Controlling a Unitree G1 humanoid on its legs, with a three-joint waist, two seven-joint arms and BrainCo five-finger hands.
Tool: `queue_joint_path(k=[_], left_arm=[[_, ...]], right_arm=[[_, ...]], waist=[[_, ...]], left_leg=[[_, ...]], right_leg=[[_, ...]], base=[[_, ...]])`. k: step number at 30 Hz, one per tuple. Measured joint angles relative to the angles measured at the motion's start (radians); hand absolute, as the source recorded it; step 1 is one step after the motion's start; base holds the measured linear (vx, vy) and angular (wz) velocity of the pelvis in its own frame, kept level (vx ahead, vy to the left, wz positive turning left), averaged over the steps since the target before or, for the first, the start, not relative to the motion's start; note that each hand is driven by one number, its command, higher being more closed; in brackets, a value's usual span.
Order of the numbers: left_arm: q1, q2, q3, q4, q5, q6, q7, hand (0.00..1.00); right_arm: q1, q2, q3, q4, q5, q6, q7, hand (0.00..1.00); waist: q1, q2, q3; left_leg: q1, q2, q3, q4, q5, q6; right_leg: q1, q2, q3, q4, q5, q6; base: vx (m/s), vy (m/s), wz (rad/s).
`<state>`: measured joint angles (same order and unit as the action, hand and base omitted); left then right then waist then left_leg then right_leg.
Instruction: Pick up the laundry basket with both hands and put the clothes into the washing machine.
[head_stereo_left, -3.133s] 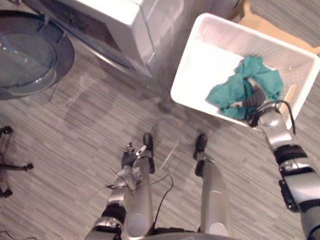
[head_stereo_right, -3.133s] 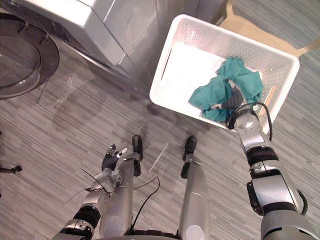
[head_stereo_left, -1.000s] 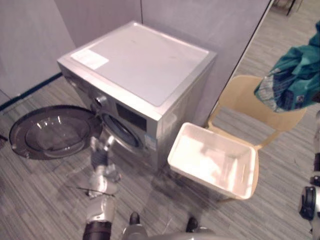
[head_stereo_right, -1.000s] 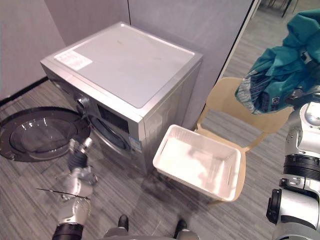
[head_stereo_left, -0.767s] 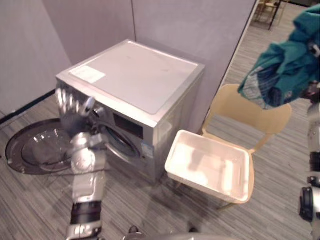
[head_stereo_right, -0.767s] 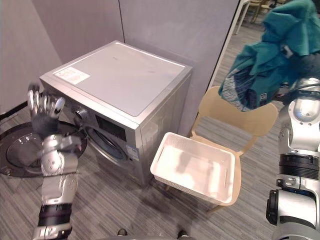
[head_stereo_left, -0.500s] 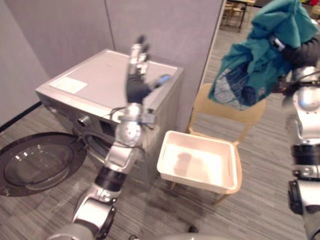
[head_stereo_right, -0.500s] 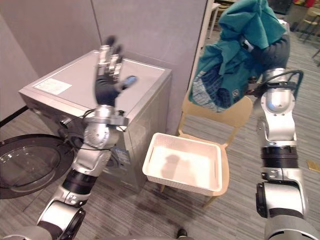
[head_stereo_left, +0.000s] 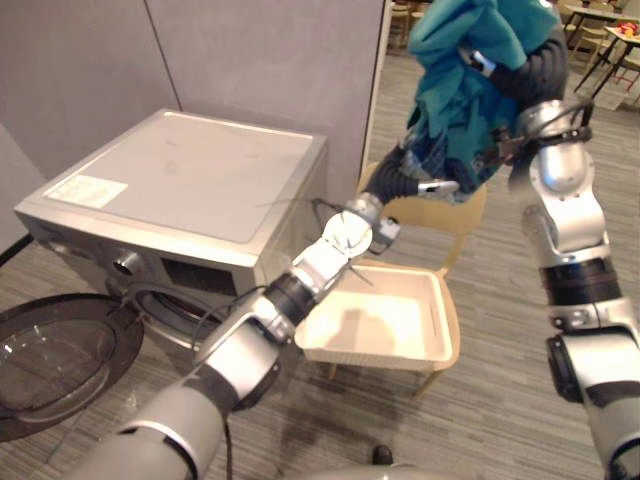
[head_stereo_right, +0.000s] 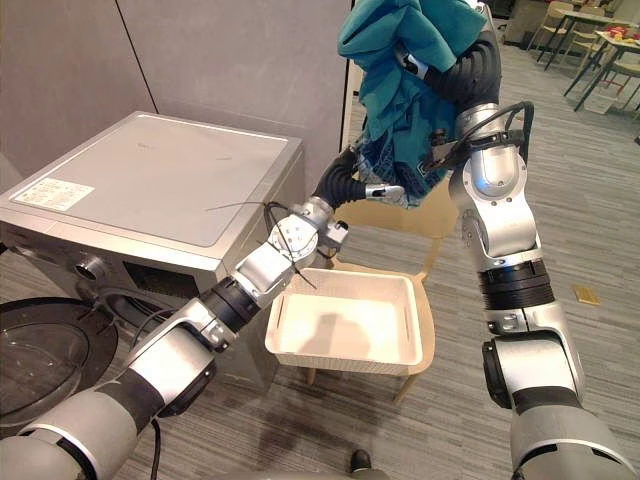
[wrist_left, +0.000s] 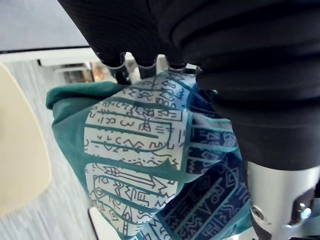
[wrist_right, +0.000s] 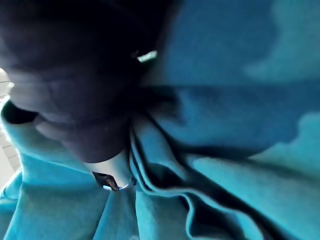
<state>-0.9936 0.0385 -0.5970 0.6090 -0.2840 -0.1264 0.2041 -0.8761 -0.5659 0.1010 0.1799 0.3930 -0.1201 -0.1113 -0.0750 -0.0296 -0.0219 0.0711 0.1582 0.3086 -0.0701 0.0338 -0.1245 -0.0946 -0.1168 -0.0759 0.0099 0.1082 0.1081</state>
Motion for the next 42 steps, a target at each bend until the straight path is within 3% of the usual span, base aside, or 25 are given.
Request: queue_joint_path(k=[7, 16, 17, 27, 34, 35, 42], left_arm=[[-0.082, -0.011, 0.001, 0.071, 0.01, 0.011, 0.021, 0.0], [-0.171, 0.005, 0.022, 0.071, -0.074, 0.01, 0.057, 0.0], [-0.185, 0.006, 0.024, 0.07, -0.082, 0.01, 0.06, 1.0], [-0.224, 0.006, 0.058, 0.044, -0.213, 0.002, 0.085, 1.0], [-0.224, 0.012, 0.059, -0.03, -0.227, -0.014, 0.087, 1.0], [-0.224, 0.012, 0.059, -0.041, -0.23, -0.014, 0.086, 1.0], [-0.223, 0.004, 0.059, -0.061, -0.232, -0.015, 0.083, 1.0]], right_arm=[[-0.024, 0.046, 0.028, 0.0, 0.012, 0.0, -0.003, 1.0], [-0.035, 0.075, 0.027, -0.004, 0.049, -0.002, -0.003, 1.0], [-0.035, 0.076, 0.028, -0.005, 0.049, -0.002, -0.002, 1.0], [-0.04, 0.09, 0.03, -0.021, 0.081, -0.009, -0.003, 1.0], [-0.04, 0.09, 0.021, -0.071, 0.09, -0.03, -0.02, 1.0], [-0.04, 0.09, 0.016, -0.074, 0.091, -0.031, -0.021, 0.0], [-0.006, 0.09, -0.026, -0.092, 0.119, -0.033, -0.025, 0.0]], waist=[[-0.008, 0.0, 0.0], [-0.021, 0.0, 0.0], [-0.022, 0.0, 0.0], [-0.025, 0.002, -0.001], [-0.032, 0.003, -0.002], [-0.032, 0.003, -0.002], [-0.036, 0.004, -0.003]], left_leg=[[0.004, 0.001, 0.001, 0.001, -0.002, 0.001], [0.011, 0.0, 0.021, 0.003, -0.004, 0.001], [0.011, 0.0, 0.024, 0.003, -0.004, 0.001], [0.021, 0.0, 0.048, 0.003, -0.01, 0.0], [0.024, 0.0, 0.052, 0.003, -0.011, 0.0], [0.024, 0.0, 0.052, 0.003, -0.011, 0.0], [0.028, 0.0, 0.057, 0.003, -0.011, 0.0]], right_leg=[[0.0, 0.001, 0.006, 0.002, 0.0, 0.0], [-0.005, 0.004, 0.026, 0.003, 0.0, 0.0], [-0.007, 0.004, 0.029, 0.004, 0.0, 0.0], [-0.013, 0.008, 0.053, 0.006, 0.001, 0.0], [-0.013, 0.009, 0.057, 0.007, 0.001, 0.0], [-0.013, 0.009, 0.057, 0.007, 0.001, 0.0], [-0.013, 0.01, 0.063, 0.007, 0.001, 0.0]], base=[[0.0, -0.002, -0.02], [-0.01, -0.002, -0.06], [0.0, -0.004, -0.08], [0.0, -0.001, -0.07], [0.0, -0.001, -0.01], [0.0, 0.0, 0.0], [0.0, -0.002, -0.01]])
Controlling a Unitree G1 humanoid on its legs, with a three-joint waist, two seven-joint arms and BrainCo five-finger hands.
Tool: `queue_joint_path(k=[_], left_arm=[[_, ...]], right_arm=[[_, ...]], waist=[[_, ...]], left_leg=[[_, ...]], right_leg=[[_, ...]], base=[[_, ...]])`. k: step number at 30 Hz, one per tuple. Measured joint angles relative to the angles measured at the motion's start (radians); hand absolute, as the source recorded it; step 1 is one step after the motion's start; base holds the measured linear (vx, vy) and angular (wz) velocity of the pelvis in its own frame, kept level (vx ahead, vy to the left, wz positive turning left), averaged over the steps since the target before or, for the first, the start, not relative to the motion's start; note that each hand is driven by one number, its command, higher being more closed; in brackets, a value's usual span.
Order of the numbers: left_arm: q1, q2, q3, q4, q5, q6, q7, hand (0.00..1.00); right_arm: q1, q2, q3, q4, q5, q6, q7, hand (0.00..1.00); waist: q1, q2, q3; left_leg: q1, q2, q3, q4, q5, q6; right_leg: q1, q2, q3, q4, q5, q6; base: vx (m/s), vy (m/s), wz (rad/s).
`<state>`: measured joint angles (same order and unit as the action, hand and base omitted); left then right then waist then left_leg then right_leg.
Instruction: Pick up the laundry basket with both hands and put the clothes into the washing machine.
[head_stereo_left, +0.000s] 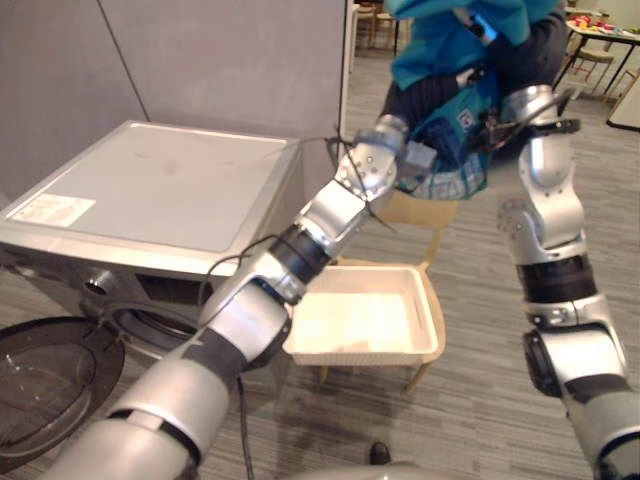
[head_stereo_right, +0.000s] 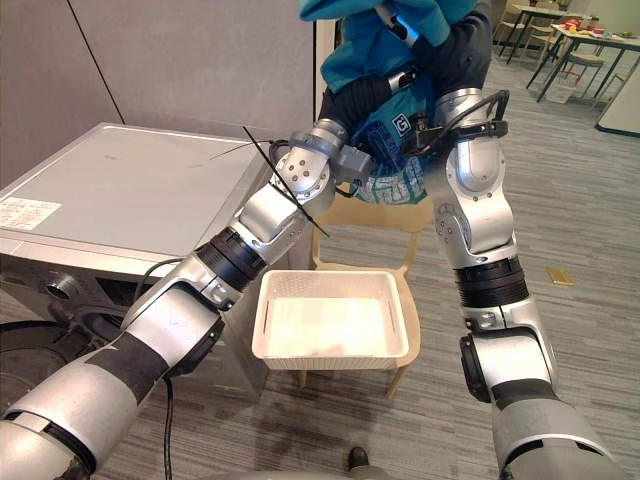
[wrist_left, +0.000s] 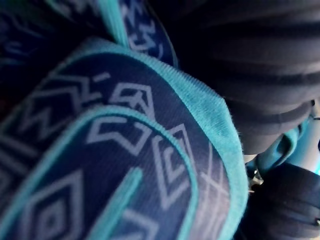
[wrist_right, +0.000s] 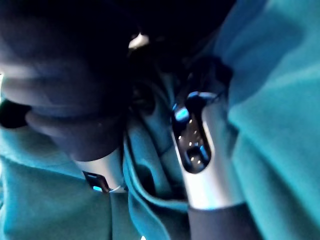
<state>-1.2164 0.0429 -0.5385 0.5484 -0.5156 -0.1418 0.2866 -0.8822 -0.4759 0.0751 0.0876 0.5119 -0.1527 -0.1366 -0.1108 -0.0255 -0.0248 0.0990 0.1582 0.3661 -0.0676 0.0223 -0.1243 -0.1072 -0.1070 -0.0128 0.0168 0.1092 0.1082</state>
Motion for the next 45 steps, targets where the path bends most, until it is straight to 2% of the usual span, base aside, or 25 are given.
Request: queue_joint_path(k=[4, 7, 9, 13, 15, 18, 21, 22, 24, 26, 27, 28, 30, 32, 34, 36, 37, 42, 45], left_arm=[[0.009, 0.012, 0.015, -0.007, 0.009, -0.001, 0.001, 1.0], [0.058, 0.025, 0.093, -0.053, 0.027, -0.002, 0.004, 1.0], [0.089, 0.058, 0.137, -0.094, 0.055, -0.002, 0.005, 1.0], [0.203, 0.18, 0.268, -0.247, 0.118, -0.016, 0.024, 1.0], [0.274, 0.232, 0.344, -0.351, 0.143, -0.024, 0.025, 1.0], [0.388, 0.276, 0.426, -0.502, 0.177, -0.04, 0.025, 1.0], [0.64, 0.288, 0.585, -0.728, 0.233, -0.08, 0.021, 1.0], [0.782, 0.269, 0.669, -0.798, 0.255, -0.088, 0.018, 1.0], [0.897, 0.229, 0.737, -0.836, 0.273, -0.089, 0.016, 1.0], [1.076, 0.141, 0.826, -0.873, 0.296, -0.088, 0.018, 1.0], [1.185, 0.086, 0.85, -0.888, 0.313, -0.083, 0.018, 1.0], [1.243, 0.055, 0.857, -0.902, 0.318, -0.081, 0.017, 1.0], [1.471, -0.068, 0.857, -0.952, 0.355, -0.071, 0.016, 1.0], [1.576, -0.111, 0.846, -0.953, 0.371, -0.059, 0.007, 1.0], [1.656, -0.134, 0.833, -0.967, 0.371, -0.059, -0.009, 1.0], [1.719, -0.153, 0.822, -0.993, 0.372, -0.059, -0.022, 1.0], [1.753, -0.171, 0.817, -0.994, 0.373, -0.059, -0.025, 1.0], [1.795, -0.179, 0.774, -0.989, 0.371, -0.058, -0.08, 1.0], [1.791, -0.177, 0.724, -0.982, 0.37, -0.058, -0.115, 1.0]], right_arm=[[0.12, -0.002, -0.075, -0.086, 0.007, 0.001, 0.005, 0.0], [0.268, -0.003, -0.224, -0.168, 0.007, 0.001, 0.004, 0.0], [0.378, -0.004, -0.328, -0.222, 0.005, -0.001, -0.001, 0.0], [0.681, 0.015, -0.527, -0.316, -0.006, -0.016, -0.011, 0.0], [0.828, 0.096, -0.592, -0.36, -0.014, -0.019, 0.004, 0.0], [0.995, 0.202, -0.619, -0.394, -0.051, -0.019, 0.021, 0.0], [1.168, 0.336, -0.628, -0.395, -0.092, -0.018, 0.052, 0.0], [1.231, 0.398, -0.63, -0.37, -0.105, -0.018, 0.058, 0.0], [1.267, 0.451, -0.636, -0.317, -0.12, -0.018, 0.067, 0.0], [1.311, 0.53, -0.631, -0.192, -0.115, -0.014, 0.08, 0.0], [1.338, 0.573, -0.614, -0.132, -0.117, -0.01, 0.088, 0.0], [1.352, 0.593, -0.606, -0.108, -0.117, -0.007, 0.092, 0.0], [1.406, 0.611, -0.526, -0.014, -0.086, 0.008, 0.119, 0.0], [1.418, 0.616, -0.473, 0.02, -0.081, 0.009, 0.134, 0.0], [1.42, 0.616, -0.414, 0.047, -0.08, 0.009, 0.153, 0.0], [1.424, 0.615, -0.357, 0.087, -0.067, 0.01, 0.182, 0.0], [1.437, 0.611, -0.318, 0.106, -0.049, 0.013, 0.196, 0.0], [1.465, 0.592, -0.221, 0.126, -0.051, 0.048, 0.215, 0.0], [1.445, 0.579, -0.19, 0.126, -0.053, 0.048, 0.233, 0.0]], waist=[[-0.012, 0.0, 0.0], [-0.013, 0.002, -0.001], [-0.013, 0.007, -0.005], [-0.016, 0.031, -0.02], [-0.016, 0.035, -0.022], [-0.016, 0.037, -0.024], [-0.014, 0.055, -0.039], [-0.013, 0.067, -0.051], [-0.011, 0.063, -0.05], [0.001, 0.064, -0.05], [0.016, 0.065, -0.05], [0.018, 0.064, -0.049], [0.038, 0.055, -0.041], [0.044, 0.053, -0.026], [0.045, 0.038, -0.018], [0.05, 0.034, -0.017], [0.073, 0.027, -0.011], [0.092, 0.026, -0.001], [0.096, 0.016, 0.018]], left_leg=[[0.004, 0.0, 0.006, 0.0, -0.002, 0.0], [0.013, 0.0, 0.026, -0.001, -0.006, -0.002], [0.015, 0.0, 0.034, -0.001, -0.007, -0.004], [0.022, 0.003, 0.048, 0.004, -0.013, -0.007], [0.022, 0.01, 0.05, 0.019, -0.025, -0.007], [0.021, 0.016, 0.047, 0.033, -0.039, -0.01], [0.015, 0.01, 0.03, 0.032, -0.052, -0.008], [0.012, 0.006, 0.016, 0.033, -0.051, -0.01], [0.012, 0.0, 0.005, 0.032, -0.05, -0.009], [0.012, -0.004, -0.013, 0.033, -0.049, -0.006], [0.014, -0.007, -0.015, 0.033, -0.047, -0.002], [0.015, -0.009, -0.016, 0.033, -0.047, -0.002], [0.027, -0.018, -0.022, 0.033, -0.05, 0.003], [0.044, -0.022, -0.032, 0.035, -0.054, 0.008], [0.055, -0.022, -0.043, 0.038, -0.072, 0.009], [0.056, -0.02, -0.064, 0.058, -0.088, 0.01], [0.056, -0.018, -0.072, 0.076, -0.099, 0.007], [0.05, 0.003, -0.141, 0.129, -0.122, -0.002], [-0.052, 0.023, -0.234, 0.231, -0.136, -0.007]], right_leg=[[0.001, 0.001, 0.004, 0.001, 0.0, 0.0], [0.0, 0.002, 0.016, 0.0, 0.0, 0.001], [0.0, 0.003, 0.015, 0.001, 0.0, 0.002], [0.0, 0.004, 0.014, 0.016, -0.008, 0.007], [0.001, 0.003, 0.014, 0.028, -0.016, 0.007], [0.003, -0.001, 0.006, 0.058, -0.044, 0.011], [0.002, -0.01, -0.008, 0.073, -0.063, 0.012], [-0.001, -0.017, -0.015, 0.082, -0.067, 0.016], [-0.002, -0.018, -0.018, 0.093, -0.076, 0.021], [-0.001, -0.026, -0.02, 0.106, -0.081, 0.017], [-0.001, -0.03, -0.019, 0.112, -0.084, 0.018], [-0.001, -0.032, -0.019, 0.117, -0.087, 0.018], [0.002, -0.04, -0.02, 0.143, -0.106, 0.023], [0.02, -0.051, -0.029, 0.16, -0.121, 0.027], [0.04, -0.06, -0.049, 0.182, -0.142, 0.029], [0.051, -0.07, -0.071, 0.208, -0.176, 0.032], [0.052, -0.073, -0.074, 0.233, -0.195, 0.031], [0.089, -0.08, -0.147, 0.287, -0.252, 0.027], [0.087, -0.083, -0.228, 0.315, -0.269, 0.009]], base=[[0.0, -0.001, -0.04], [0.0, 0.002, -0.11], [0.01, -0.002, -0.06], [0.01, -0.002, -0.03], [0.0, 0.0, 0.0], [-0.04, -0.005, 0.1], [0.0, -0.001, 0.18], [0.03, 0.01, 0.19], [0.02, 0.003, 0.15], [0.02, 0.005, 0.14], [0.02, 0.009, 0.09], [0.02, 0.007, 0.08], [0.03, 0.016, 0.08], [0.02, 0.009, 0.21], [-0.01, -0.001, 0.37], [-0.01, -0.022, 0.33], [0.02, -0.035, 0.21], [0.04, -0.074, 0.44], [0.04, -0.089, 0.66]])
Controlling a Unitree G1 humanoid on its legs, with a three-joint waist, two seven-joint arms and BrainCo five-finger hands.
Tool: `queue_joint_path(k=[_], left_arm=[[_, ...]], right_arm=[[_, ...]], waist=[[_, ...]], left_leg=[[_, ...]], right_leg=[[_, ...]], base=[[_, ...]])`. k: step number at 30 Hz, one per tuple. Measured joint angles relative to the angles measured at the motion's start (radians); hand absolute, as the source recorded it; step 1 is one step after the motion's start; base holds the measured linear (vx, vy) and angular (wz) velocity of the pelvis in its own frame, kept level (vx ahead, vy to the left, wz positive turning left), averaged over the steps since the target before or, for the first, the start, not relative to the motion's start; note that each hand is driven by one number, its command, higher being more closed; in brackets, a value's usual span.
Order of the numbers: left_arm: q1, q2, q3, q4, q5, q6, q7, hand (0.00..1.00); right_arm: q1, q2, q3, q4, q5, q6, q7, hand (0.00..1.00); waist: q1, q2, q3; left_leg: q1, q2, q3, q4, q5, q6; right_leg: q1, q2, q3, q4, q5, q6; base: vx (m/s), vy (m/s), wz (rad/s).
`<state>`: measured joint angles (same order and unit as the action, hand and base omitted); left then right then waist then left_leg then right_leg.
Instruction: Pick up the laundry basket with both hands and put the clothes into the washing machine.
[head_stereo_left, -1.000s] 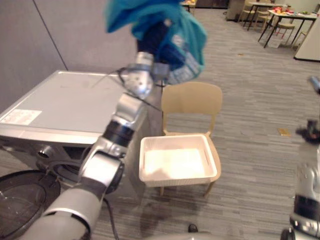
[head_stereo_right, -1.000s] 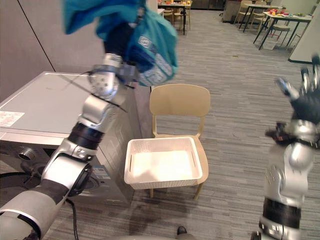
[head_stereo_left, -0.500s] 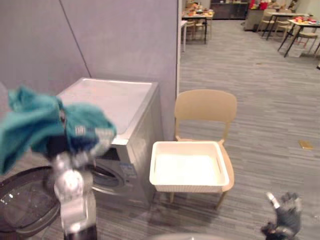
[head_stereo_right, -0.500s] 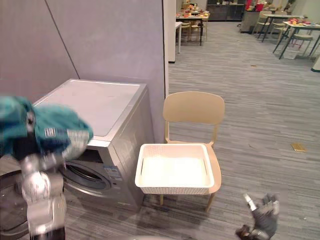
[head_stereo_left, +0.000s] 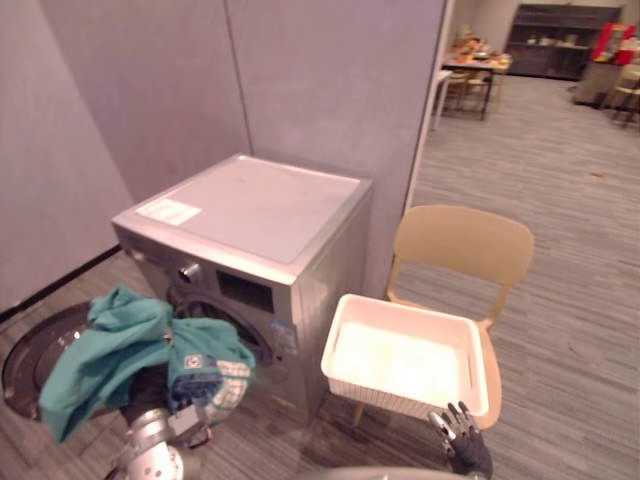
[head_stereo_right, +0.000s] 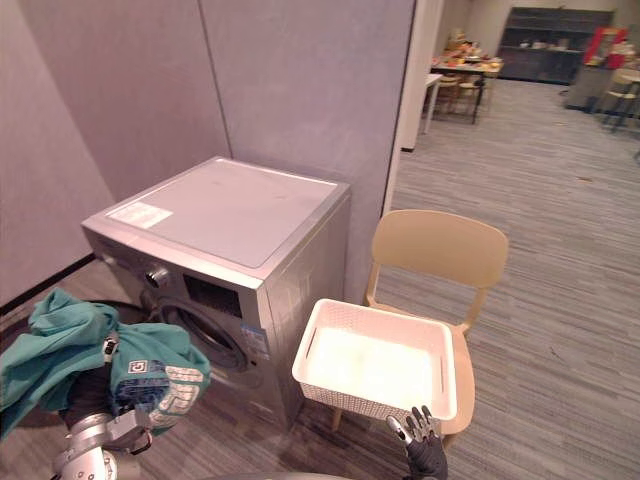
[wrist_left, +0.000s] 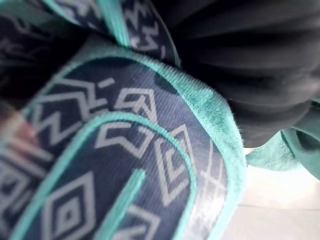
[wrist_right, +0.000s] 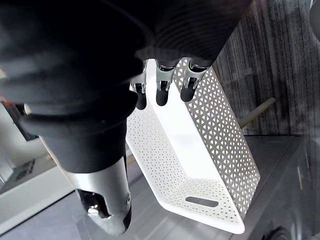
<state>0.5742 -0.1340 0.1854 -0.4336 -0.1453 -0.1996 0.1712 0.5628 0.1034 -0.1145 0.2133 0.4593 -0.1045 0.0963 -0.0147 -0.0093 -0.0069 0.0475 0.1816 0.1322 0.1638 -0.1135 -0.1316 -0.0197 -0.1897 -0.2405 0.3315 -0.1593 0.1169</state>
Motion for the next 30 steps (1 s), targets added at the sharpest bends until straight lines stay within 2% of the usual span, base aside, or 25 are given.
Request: queue_joint_path(k=[2, 3, 5, 6, 8, 9, 10, 11, 12, 13, 14, 15, 16, 17, 18, 19, 20, 21, 23, 24, 26, 27, 28, 29, 30], left_arm=[[-0.008, 0.002, -0.027, 0.001, 0.0, 0.0, -0.016, 1.0], [-0.008, 0.002, -0.031, 0.002, 0.0, 0.0, -0.018, 1.0], [-0.011, 0.002, -0.04, 0.007, -0.001, 0.007, -0.017, 1.0], [-0.022, 0.008, -0.052, 0.016, -0.001, 0.009, -0.016, 1.0], [-0.059, 0.025, -0.08, 0.028, -0.007, 0.009, -0.01, 1.0], [-0.093, 0.036, -0.105, 0.047, -0.016, 0.009, 0.014, 1.0], [-0.107, 0.043, -0.116, 0.056, -0.02, 0.01, 0.026, 1.0], [-0.135, 0.056, -0.141, 0.075, -0.021, 0.011, 0.034, 1.0], [-0.15, 0.061, -0.151, 0.079, -0.021, 0.012, 0.041, 1.0], [-0.177, 0.062, -0.154, 0.081, -0.021, 0.015, 0.065, 1.0], [-0.199, 0.069, -0.156, 0.081, -0.021, 0.015, 0.077, 1.0], [-0.225, 0.074, -0.159, 0.081, -0.021, 0.014, 0.091, 1.0], [-0.238, 0.077, -0.159, 0.083, -0.021, 0.014, 0.097, 1.0], [-0.254, 0.086, -0.153, 0.087, -0.02, 0.014, 0.099, 1.0], [-0.271, 0.101, -0.151, 0.091, -0.019, 0.014, 0.106, 1.0], [-0.282, 0.1, -0.153, 0.093, -0.018, 0.013, 0.113, 1.0], [-0.304, 0.101, -0.154, 0.106, -0.018, 0.009, 0.116, 1.0], [-0.333, 0.099, -0.155, 0.139, -0.018, 0.005, 0.118, 1.0], [-0.327, 0.1, -0.157, 0.16, -0.018, 0.003, 0.12, 1.0], [-0.326, 0.1, -0.171, 0.173, -0.018, 0.003, 0.118, 1.0], [-0.328, 0.1, -0.225, 0.174, -0.018, 0.003, 0.105, 1.0], [-0.328, 0.097, -0.262, 0.178, -0.018, 0.004, 0.085, 1.0], [-0.328, 0.096, -0.275, 0.179, -0.018, 0.005, 0.077, 1.0], [-0.328, 0.096, -0.305, 0.179, -0.018, 0.006, 0.063, 1.0], [-0.328, 0.091, -0.332, 0.179, -0.018, 0.006, 0.047, 1.0]], right_arm=[[-0.038, -0.018, 0.007, 0.0, -0.008, -0.001, -0.004, 0.0], [-0.077, -0.036, 0.012, -0.002, -0.024, -0.002, -0.008, 0.0], [-0.121, -0.047, 0.013, -0.009, -0.031, -0.006, -0.013, 0.0], [-0.139, -0.051, 0.012, -0.016, -0.031, -0.007, -0.026, 0.0], [-0.164, -0.055, 0.004, -0.034, -0.029, -0.008, -0.05, 0.0], [-0.173, -0.056, 0.004, -0.038, -0.028, -0.015, -0.07, 0.0], [-0.181, -0.055, 0.004, -0.037, -0.028, -0.02, -0.078, 0.0], [-0.185, -0.056, -0.003, -0.038, -0.027, -0.03, -0.091, 0.0], [-0.188, -0.054, -0.008, -0.036, -0.018, -0.033, -0.102, 0.0], [-0.188, -0.041, -0.017, -0.038, 0.011, -0.034, -0.122, 0.0], [-0.188, -0.026, -0.038, -0.045, 0.042, -0.037, -0.136, 0.0], [-0.19, -0.022, -0.039, -0.048, 0.093, -0.043, -0.149, 0.0], [-0.193, -0.027, -0.038, -0.049, 0.138, -0.046, -0.156, 0.0], [-0.205, -0.026, -0.038, -0.049, 0.177, -0.047, -0.16, 0.0], [-0.233, -0.024, -0.042, -0.059, 0.224, -0.06, -0.165, 0.0], [-0.241, -0.025, -0.041, -0.07, 0.236, -0.069, -0.172, 0.0], [-0.246, -0.03, -0.04, -0.083, 0.24, -0.077, -0.181, 0.0], [-0.244, -0.033, -0.036, -0.083, 0.245, -0.08, -0.183, 0.0], [-0.239, -0.032, -0.017, -0.085, 0.247, -0.082, -0.177, 0.0], [-0.235, -0.026, -0.009, -0.087, 0.247, -0.084, -0.172, 0.0], [-0.21, -0.022, -0.004, -0.106, 0.248, -0.085, -0.152, 0.0], [-0.19, -0.02, -0.004, -0.11, 0.25, -0.085, -0.14, 0.0], [-0.18, -0.019, -0.004, -0.11, 0.25, -0.085, -0.138, 0.0], [-0.167, -0.017, 0.001, -0.11, 0.251, -0.085, -0.137, 0.0], [-0.156, -0.016, 0.002, -0.11, 0.257, -0.085, -0.138, 0.0]], waist=[[0.006, -0.008, 0.04], [0.007, -0.002, 0.071], [0.014, -0.005, 0.092], [0.017, -0.007, 0.093], [0.025, -0.008, 0.095], [0.027, -0.013, 0.097], [0.026, -0.015, 0.097], [0.015, -0.013, 0.095], [0.006, -0.011, 0.095], [-0.002, -0.013, 0.096], [0.001, -0.014, 0.091], [0.0, 0.008, 0.088], [-0.001, 0.015, 0.08], [0.003, 0.007, 0.075], [0.026, 0.03, 0.065], [0.025, 0.037, 0.069], [0.011, 0.048, 0.074], [0.002, 0.052, 0.077], [0.01, 0.056, 0.078], [0.007, 0.042, 0.071], [0.004, 0.027, 0.066], [0.001, 0.012, 0.061], [0.001, 0.011, 0.061], [-0.002, 0.011, 0.061], [-0.004, 0.012, 0.059]], left_leg=[[-0.05, 0.022, -0.041, 0.079, -0.03, -0.006], [-0.085, 0.044, -0.053, 0.144, -0.063, -0.001], [-0.134, 0.071, -0.055, 0.239, -0.109, 0.004], [-0.173, 0.088, -0.047, 0.315, -0.139, 0.018], [-0.238, 0.135, -0.046, 0.459, -0.176, 0.078], [-0.251, 0.171, -0.053, 0.502, -0.176, 0.078], [-0.251, 0.181, -0.056, 0.503, -0.178, 0.071], [-0.258, 0.175, -0.046, 0.496, -0.216, -0.006], [-0.265, 0.157, -0.04, 0.506, -0.245, -0.053], [-0.29, 0.122, -0.011, 0.543, -0.269, -0.032], [-0.315, 0.104, 0.0, 0.574, -0.285, -0.013], [-0.35, 0.079, 0.017, 0.606, -0.302, 0.018], [-0.363, 0.057, 0.036, 0.617, -0.307, 0.031], [-0.373, 0.041, 0.067, 0.621, -0.298, 0.047], [-0.39, 0.018, 0.121, 0.595, -0.281, 0.082], [-0.388, 0.004, 0.139, 0.569, -0.271, 0.1], [-0.381, -0.029, 0.142, 0.528, -0.256, 0.127], [-0.347, -0.066, 0.144, 0.462, -0.237, 0.159], [-0.272, -0.107, 0.144, 0.359, -0.211, 0.186], [-0.228, -0.141, 0.14, 0.279, -0.179, 0.195], [-0.174, -0.204, 0.111, 0.171, -0.14, 0.218], [-0.143, -0.235, 0.1, 0.117, -0.115, 0.225], [-0.131, -0.249, 0.088, 0.098, -0.107, 0.228], [-0.111, -0.273, 0.06, 0.069, -0.092, 0.238], [-0.106, -0.293, 0.033, 0.06, -0.082, 0.241]], right_leg=[[0.0, 0.007, -0.032, 0.02, -0.01, -0.01], [-0.008, 0.016, -0.04, 0.042, -0.02, -0.016], [-0.043, 0.019, -0.036, 0.095, -0.041, -0.025], [-0.067, 0.015, -0.031, 0.129, -0.054, -0.024], [-0.108, 0.009, -0.016, 0.179, -0.072, -0.013], [-0.13, -0.006, 0.002, 0.22, -0.091, 0.007], [-0.14, -0.021, 0.01, 0.241, -0.106, 0.024], [-0.157, -0.058, 0.026, 0.269, -0.123, 0.053], [-0.163, -0.082, 0.029, 0.272, -0.125, 0.068], [-0.169, -0.127, 0.043, 0.252, -0.118, 0.092], [-0.169, -0.144, 0.05, 0.214, -0.098, 0.102], [-0.158, -0.166, 0.05, 0.135, -0.015, 0.1], [-0.151, -0.182, 0.05, 0.061, 0.07, 0.104], [-0.138, -0.193, 0.052, -0.023, 0.152, 0.076], [-0.144, -0.191, 0.059, -0.16, 0.302, -0.087], [-0.15, -0.19, 0.057, -0.173, 0.319, -0.114], [-0.15, -0.191, 0.061, -0.118, 0.287, -0.079], [-0.142, -0.162, 0.105, -0.022, 0.202, -0.024], [-0.137, -0.074, 0.203, 0.124, 0.064, -0.005], [-0.133, -0.015, 0.243, 0.188, -0.011, 0.003], [-0.129, 0.09, 0.322, 0.239, -0.101, 0.028], [-0.122, 0.172, 0.399, 0.245, -0.146, 0.045], [-0.122, 0.207, 0.427, 0.243, -0.16, 0.046], [-0.124, 0.263, 0.466, 0.226, -0.175, 0.027], [-0.12, 0.292, 0.486, 0.199, -0.179, -0.026]], base=[[-0.02, -0.088, 0.52], [-0.07, -0.057, 0.22], [-0.07, -0.014, -0.07], [-0.04, 0.028, -0.1], [-0.05, 0.093, -0.14], [-0.06, 0.133, -0.18], [-0.05, 0.203, -0.08], [-0.05, 0.226, 0.08], [-0.03, 0.413, 0.12], [0.01, 0.495, 0.06], [0.03, 0.626, -0.08], [0.06, 0.628, -0.18], [0.06, 0.538, -0.27], [0.04, 0.641, -0.62], [-0.01, 0.511, -0.67], [-0.03, 0.61, -0.47], [-0.01, 0.385, 0.11], [0.01, 0.434, 0.12], [0.01, 0.353, -0.17], [0.0, 0.239, -0.05], [0.01, 0.142, 0.33], [0.02, 0.077, 0.47], [0.03, 0.032, 0.6], [0.03, 0.014, 0.74], [0.05, 0.024, 1.07]])
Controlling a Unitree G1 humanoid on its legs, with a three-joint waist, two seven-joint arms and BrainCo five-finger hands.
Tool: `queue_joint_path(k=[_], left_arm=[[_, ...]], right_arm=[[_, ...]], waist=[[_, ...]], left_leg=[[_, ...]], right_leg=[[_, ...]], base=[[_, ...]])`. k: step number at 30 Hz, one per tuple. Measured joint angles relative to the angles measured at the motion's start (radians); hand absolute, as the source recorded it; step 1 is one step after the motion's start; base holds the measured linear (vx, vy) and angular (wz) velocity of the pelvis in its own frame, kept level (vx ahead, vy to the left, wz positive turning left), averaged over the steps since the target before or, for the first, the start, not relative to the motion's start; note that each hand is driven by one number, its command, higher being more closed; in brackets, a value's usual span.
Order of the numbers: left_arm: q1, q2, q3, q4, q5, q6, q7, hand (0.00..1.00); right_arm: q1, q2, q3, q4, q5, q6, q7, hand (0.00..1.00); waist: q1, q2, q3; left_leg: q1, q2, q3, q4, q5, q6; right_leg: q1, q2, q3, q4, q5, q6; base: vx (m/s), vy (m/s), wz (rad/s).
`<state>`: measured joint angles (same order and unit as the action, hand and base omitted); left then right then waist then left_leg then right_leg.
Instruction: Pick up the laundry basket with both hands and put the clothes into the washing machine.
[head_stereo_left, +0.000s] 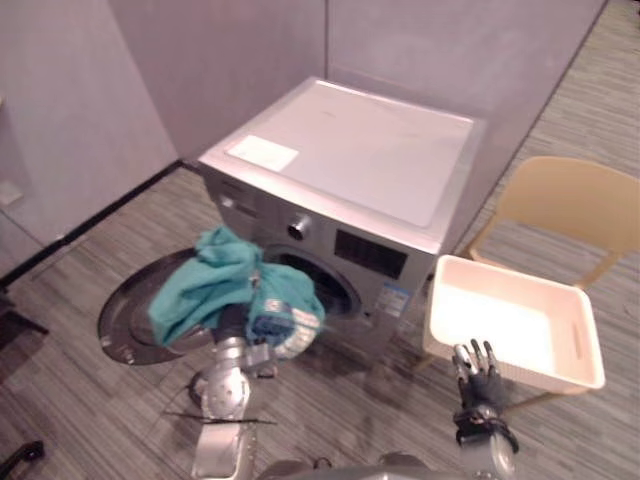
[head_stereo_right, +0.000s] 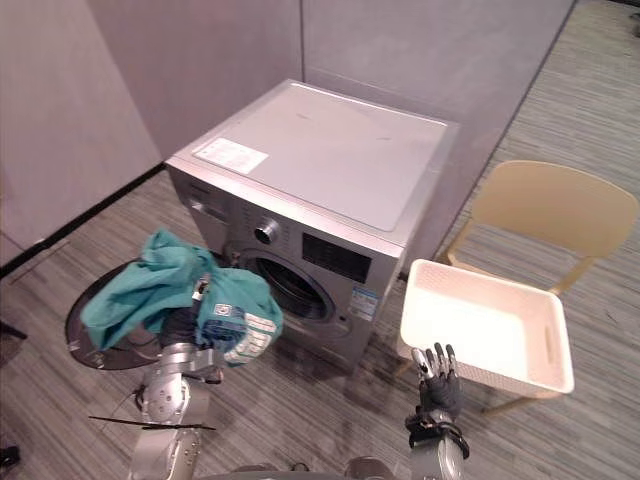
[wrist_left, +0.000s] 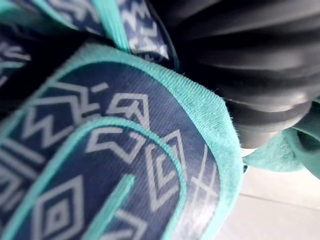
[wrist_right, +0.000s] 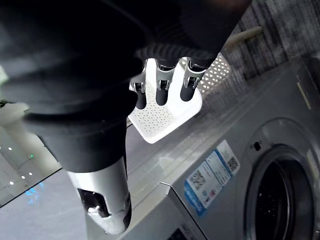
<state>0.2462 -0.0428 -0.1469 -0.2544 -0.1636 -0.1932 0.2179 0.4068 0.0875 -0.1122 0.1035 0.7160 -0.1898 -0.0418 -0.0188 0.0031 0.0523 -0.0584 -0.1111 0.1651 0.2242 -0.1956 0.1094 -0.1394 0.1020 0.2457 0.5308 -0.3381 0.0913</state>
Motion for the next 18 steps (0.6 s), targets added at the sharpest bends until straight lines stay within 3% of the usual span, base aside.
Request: queue_joint_path(k=[1, 2, 6, 7, 9, 10, 11, 13, 14, 16, 18], left_arm=[[0.0, -0.008, -0.021, 0.0, -0.001, 0.0, -0.005, 1.0], [0.002, -0.014, -0.028, 0.0, -0.001, 0.001, -0.008, 1.0], [0.016, -0.012, -0.047, 0.0, -0.003, 0.0, -0.021, 1.0], [0.025, -0.01, -0.047, 0.0, -0.003, 0.0, -0.021, 1.0], [0.05, -0.01, -0.049, 0.001, -0.003, 0.0, -0.022, 1.0], [0.055, -0.011, -0.051, 0.002, -0.003, 0.0, -0.024, 1.0], [0.05, -0.009, -0.056, 0.008, -0.004, 0.0, -0.026, 1.0], [0.051, -0.01, -0.055, 0.024, -0.004, -0.001, -0.027, 1.0], [0.05, -0.012, -0.055, 0.042, -0.007, 0.0, -0.028, 1.0], [0.047, -0.013, -0.06, 0.058, -0.018, -0.001, -0.033, 1.0], [0.045, -0.014, -0.058, 0.068, -0.021, 0.0, -0.04, 1.0]], right_arm=[[0.005, 0.0, 0.003, 0.0, 0.002, -0.001, 0.0, 0.0], [0.006, 0.0, 0.006, 0.002, 0.003, -0.001, 0.0, 0.0], [0.009, -0.005, 0.025, 0.003, 0.002, 0.0, 0.0, 0.0], [0.01, -0.007, 0.033, 0.004, 0.002, 0.0, -0.001, 0.0], [0.01, -0.008, 0.034, 0.007, 0.002, 0.0, 0.0, 0.0], [0.01, -0.01, 0.032, 0.009, 0.0, 0.0, -0.001, 0.0], [0.01, -0.006, 0.029, 0.008, -0.001, -0.001, -0.002, 0.0], [0.012, -0.009, 0.032, 0.008, -0.002, -0.001, -0.004, 0.0], [0.01, -0.014, 0.037, 0.007, -0.003, -0.001, -0.005, 0.0], [0.012, -0.022, 0.036, 0.007, -0.002, -0.001, -0.006, 0.0], [0.012, -0.027, 0.035, 0.007, -0.002, -0.001, -0.008, 0.0]], waist=[[-0.001, -0.001, 0.0], [0.0, 0.0, -0.001], [0.023, 0.008, -0.013], [0.04, 0.008, -0.012], [0.04, 0.009, -0.011], [0.037, 0.008, -0.008], [0.036, 0.001, 0.01], [0.048, 0.006, 0.013], [0.047, 0.004, 0.012], [0.044, 0.003, 0.012], [0.032, -0.005, 0.007]], left_leg=[[0.001, -0.021, -0.034, 0.0, 0.002, 0.002], [0.003, -0.029, -0.052, 0.0, 0.005, 0.003], [0.003, -0.047, -0.128, -0.002, 0.034, -0.012], [0.003, -0.048, -0.136, 0.02, 0.033, -0.013], [-0.023, -0.049, -0.127, 0.109, 0.029, -0.02], [-0.072, -0.043, -0.092, 0.228, 0.023, -0.069], [-0.144, 0.011, -0.012, 0.4, -0.008, -0.098], [-0.199, 0.141, 0.061, 0.561, -0.055, -0.071], [-0.219, 0.24, 0.054, 0.569, -0.063, -0.078], [-0.231, 0.311, 0.039, 0.498, -0.06, -0.083], [-0.216, 0.395, 0.027, 0.314, -0.038, -0.106]], right_leg=[[0.004, -0.005, -0.006, -0.033, 0.013, -0.082], [0.015, -0.015, -0.018, -0.043, 0.009, -0.097], [0.058, -0.038, -0.075, -0.102, 0.019, -0.118], [0.068, -0.039, -0.086, -0.096, 0.019, -0.118], [0.085, -0.047, -0.107, -0.073, 0.019, -0.118], [0.106, -0.061, -0.124, -0.082, 0.02, -0.121], [0.147, -0.07, -0.141, -0.122, 0.021, -0.127], [0.172, -0.069, -0.153, -0.14, 0.012, -0.143], [0.176, -0.084, -0.162, -0.14, -0.006, -0.144], [0.165, -0.108, -0.161, -0.128, -0.028, -0.134], [0.131, -0.154, -0.138, -0.085, -0.053, -0.101]], base=[[0.05, 0.024, 1.01], [0.08, 0.036, 0.9], [0.1, -0.004, 0.67], [0.08, -0.052, 0.49], [0.03, -0.06, 0.56], [-0.02, -0.074, 0.66], [-0.03, -0.064, 0.56], [-0.03, -0.044, 0.17], [-0.02, 0.009, 0.06], [0.02, 0.129, 0.07], [0.1, 0.273, -0.02]])
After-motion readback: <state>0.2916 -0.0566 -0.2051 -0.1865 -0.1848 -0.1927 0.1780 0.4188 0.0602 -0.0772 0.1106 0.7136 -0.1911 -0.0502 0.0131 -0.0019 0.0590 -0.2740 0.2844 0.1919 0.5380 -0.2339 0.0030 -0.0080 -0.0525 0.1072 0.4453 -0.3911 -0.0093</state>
